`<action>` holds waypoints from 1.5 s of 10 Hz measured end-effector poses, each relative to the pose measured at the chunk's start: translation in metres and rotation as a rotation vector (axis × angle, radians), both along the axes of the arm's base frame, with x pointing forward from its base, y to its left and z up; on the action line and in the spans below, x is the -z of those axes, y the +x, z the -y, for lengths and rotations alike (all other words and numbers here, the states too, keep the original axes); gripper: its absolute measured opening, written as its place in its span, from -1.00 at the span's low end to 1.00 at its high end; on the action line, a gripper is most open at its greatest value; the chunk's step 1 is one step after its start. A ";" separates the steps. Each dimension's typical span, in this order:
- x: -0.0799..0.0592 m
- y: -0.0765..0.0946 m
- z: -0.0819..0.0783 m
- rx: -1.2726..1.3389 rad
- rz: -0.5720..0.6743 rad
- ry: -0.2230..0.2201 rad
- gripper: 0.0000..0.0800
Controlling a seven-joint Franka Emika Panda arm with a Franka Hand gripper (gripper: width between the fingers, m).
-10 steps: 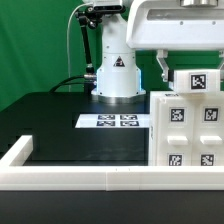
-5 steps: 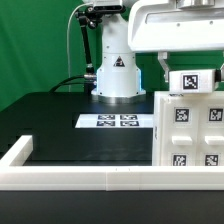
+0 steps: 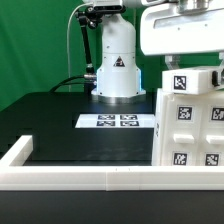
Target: Assemble cabinet
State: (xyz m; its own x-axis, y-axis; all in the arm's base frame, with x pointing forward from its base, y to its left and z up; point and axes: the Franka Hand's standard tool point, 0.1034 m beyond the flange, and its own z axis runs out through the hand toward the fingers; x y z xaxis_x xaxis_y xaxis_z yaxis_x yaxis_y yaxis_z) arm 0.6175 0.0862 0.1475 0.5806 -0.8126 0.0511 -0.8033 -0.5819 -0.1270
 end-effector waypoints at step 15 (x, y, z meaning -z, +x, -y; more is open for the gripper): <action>-0.022 -0.008 -0.010 0.594 -0.055 0.149 1.00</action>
Offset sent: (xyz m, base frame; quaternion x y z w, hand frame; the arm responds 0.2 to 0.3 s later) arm -0.0046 0.0003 -0.0067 -0.0339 -0.0005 0.2495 0.9678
